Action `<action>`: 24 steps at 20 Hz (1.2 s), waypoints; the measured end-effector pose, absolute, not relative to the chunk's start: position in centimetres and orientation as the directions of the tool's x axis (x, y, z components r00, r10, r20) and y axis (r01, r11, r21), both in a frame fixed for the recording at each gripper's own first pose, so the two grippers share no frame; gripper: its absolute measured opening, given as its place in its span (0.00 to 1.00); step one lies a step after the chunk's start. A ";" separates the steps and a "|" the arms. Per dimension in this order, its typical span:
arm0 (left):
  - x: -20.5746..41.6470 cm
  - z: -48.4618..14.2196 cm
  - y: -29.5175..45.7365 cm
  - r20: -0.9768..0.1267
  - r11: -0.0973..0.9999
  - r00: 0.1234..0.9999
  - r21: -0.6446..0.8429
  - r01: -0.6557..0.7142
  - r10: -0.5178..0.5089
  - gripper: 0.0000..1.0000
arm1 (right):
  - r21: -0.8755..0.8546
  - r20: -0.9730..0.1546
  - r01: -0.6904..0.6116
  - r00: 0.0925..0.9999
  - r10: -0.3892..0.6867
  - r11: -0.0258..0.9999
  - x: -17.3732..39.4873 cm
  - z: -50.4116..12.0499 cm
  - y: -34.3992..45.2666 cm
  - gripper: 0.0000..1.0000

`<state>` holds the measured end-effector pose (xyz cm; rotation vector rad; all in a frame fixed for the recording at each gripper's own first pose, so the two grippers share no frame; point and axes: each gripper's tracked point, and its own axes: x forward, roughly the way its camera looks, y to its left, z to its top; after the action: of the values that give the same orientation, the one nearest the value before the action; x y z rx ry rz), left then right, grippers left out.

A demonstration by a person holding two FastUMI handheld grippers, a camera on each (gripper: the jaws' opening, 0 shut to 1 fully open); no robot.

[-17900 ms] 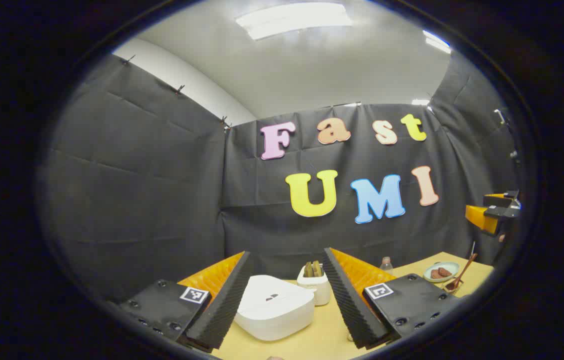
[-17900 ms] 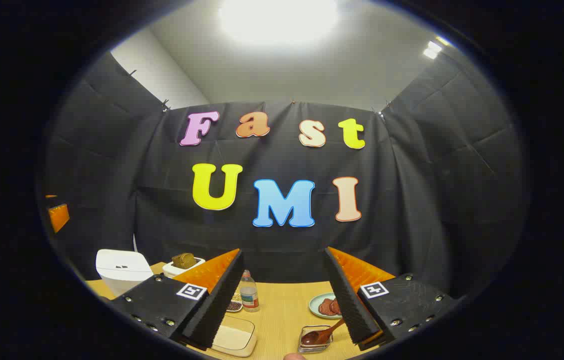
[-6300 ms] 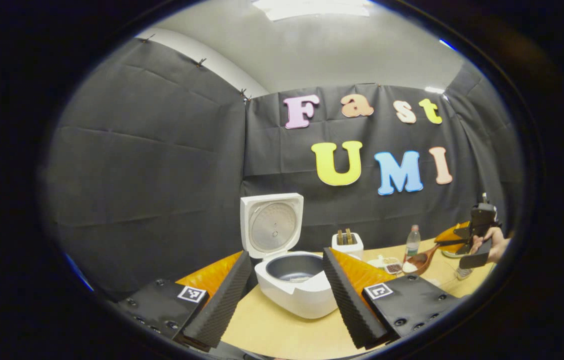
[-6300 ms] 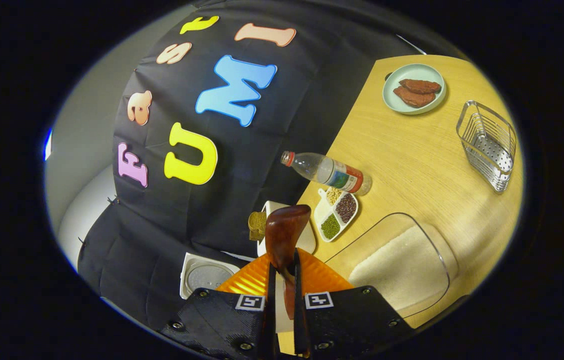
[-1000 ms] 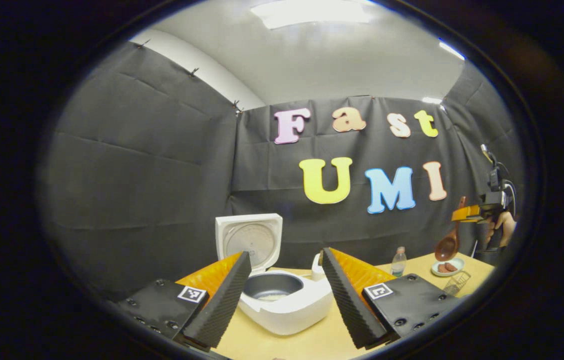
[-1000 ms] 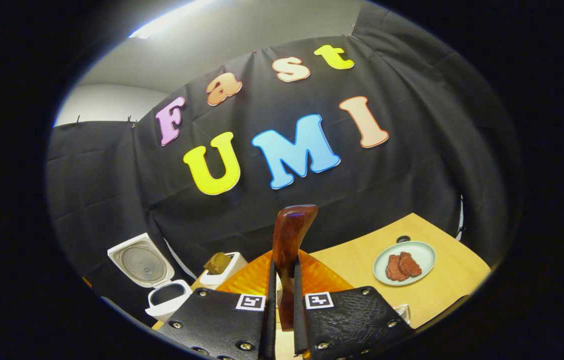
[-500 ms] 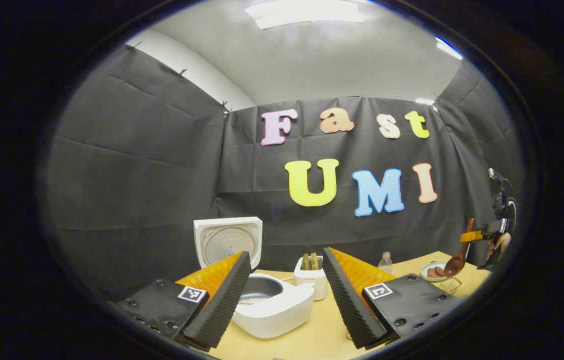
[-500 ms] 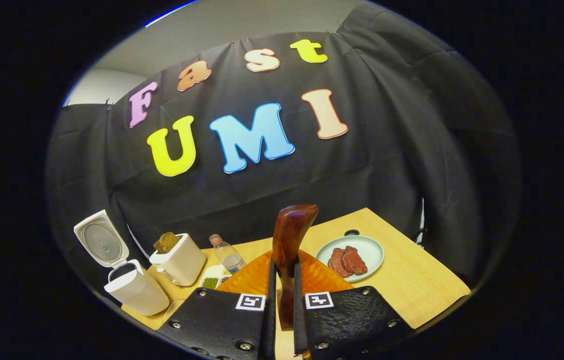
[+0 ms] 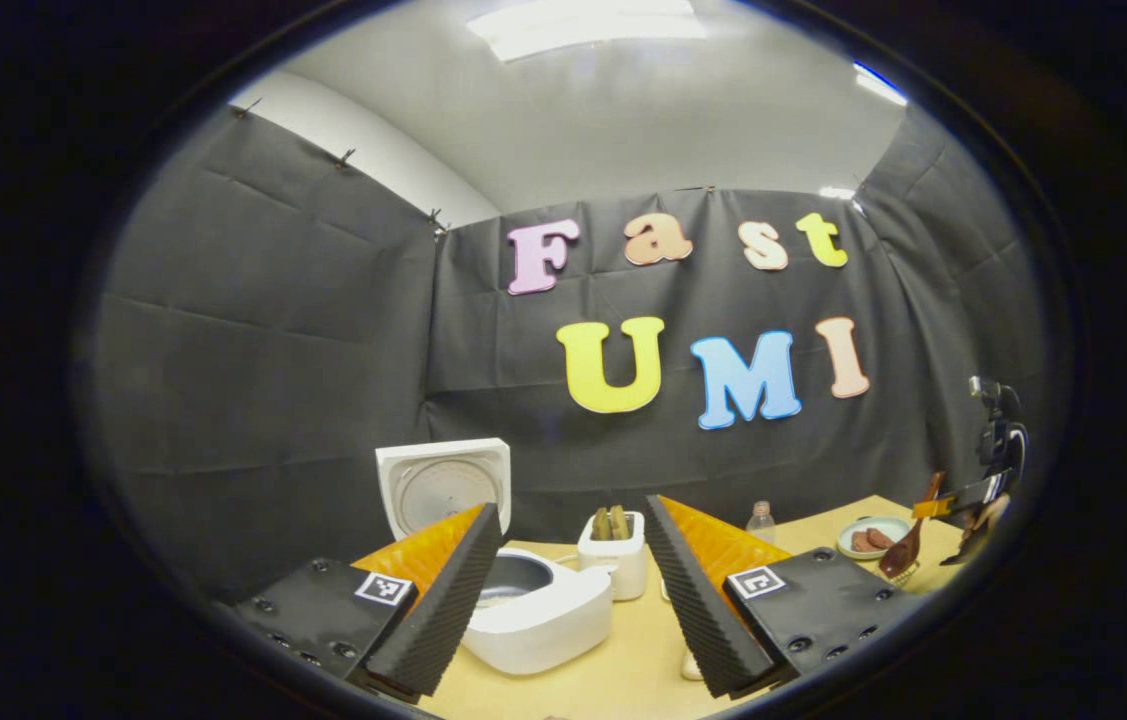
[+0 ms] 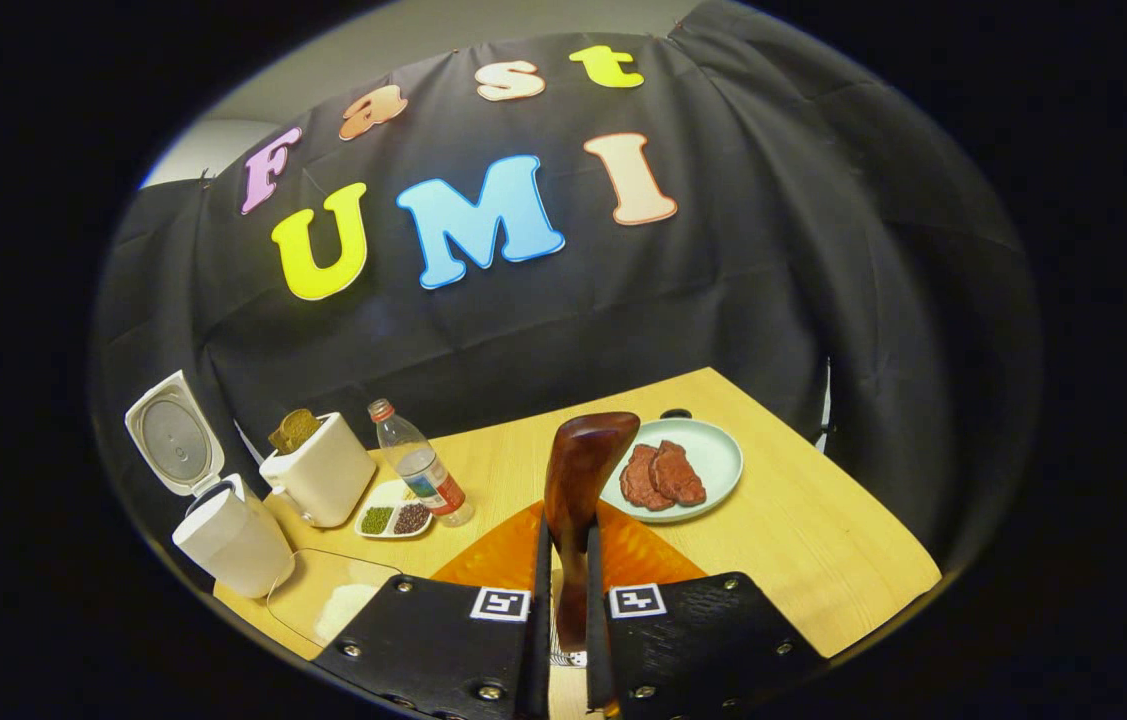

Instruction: Close the left gripper, press the button to open the rice cooker; take a wooden spoon from the chopstick holder with the right hand, scoop a spoonful of rice and pour it into the rice cooker, then put the wooden spoon back into the chopstick holder.

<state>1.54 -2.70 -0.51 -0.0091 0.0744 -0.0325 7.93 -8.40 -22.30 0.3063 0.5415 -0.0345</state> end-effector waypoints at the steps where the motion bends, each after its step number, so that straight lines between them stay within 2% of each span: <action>1: 1.3 -0.2 -3.0 -0.073 1.000 0.997 -0.008 0.029 -0.030 0.99 | 0.284 -0.522 0.113 0.851 0.054 0.952 7.7 -22.9 -8.4 0.15; 5: 0.6 0.0 -3.9 -0.070 1.000 0.997 0.007 0.022 -0.022 0.99 | 0.284 -0.557 0.101 0.827 0.078 0.953 6.8 -24.8 -8.7 0.16; 6: 0.5 -0.2 -4.2 -0.072 1.000 0.997 0.011 0.020 -0.019 0.94 | 0.282 -0.561 0.096 0.824 0.082 0.955 6.6 -25.1 -8.8 0.16; 7: 0.4 -0.2 -4.5 -0.074 1.000 0.997 0.012 0.018 -0.017 0.94 | 0.285 -0.564 0.083 0.820 0.097 0.955 6.2 -25.2 -8.5 0.17; 8: 0.3 -0.1 -4.8 -0.075 1.000 0.997 0.010 0.016 -0.015 0.99 | 0.274 -0.557 0.072 0.825 0.098 0.959 6.0 -24.8 -8.8 0.18; 10: 0.0 -0.3 -5.5 -0.076 1.000 0.997 0.008 0.013 -0.012 0.99 | 0.253 -0.531 0.040 0.841 0.104 0.967 6.2 -23.8 -9.4 0.27; 13: -0.5 -0.3 -6.3 -0.077 1.000 0.997 0.003 0.002 -0.002 0.99 | 0.119 -0.482 0.014 0.875 0.045 0.993 5.7 -21.9 -11.2 0.97; 17: -0.1 0.0 -6.0 -0.074 0.999 0.997 0.018 -0.035 0.036 1.00 | 0.060 -0.362 -0.030 0.931 0.050 0.998 5.0 -16.2 -11.4 0.99; 18: 0.3 0.3 -5.4 -0.071 0.998 0.996 0.023 -0.050 0.052 0.94 | 0.058 -0.339 -0.041 0.939 0.059 0.997 4.6 -15.0 -11.1 0.98; 23: 5.1 2.0 -0.6 -0.066 0.992 0.990 0.027 -0.124 0.125 0.94 | 0.030 -0.268 -0.064 0.961 0.070 0.997 3.2 -11.0 -9.4 0.98; 24: 6.3 2.5 0.4 -0.062 0.991 0.989 0.022 -0.131 0.132 0.99 | 0.024 -0.261 -0.062 0.963 0.066 0.998 3.0 -10.5 -9.0 0.98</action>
<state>6.32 0.35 2.55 0.0178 0.0636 0.1316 2.96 -8.97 -10.50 0.0161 0.2653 0.0651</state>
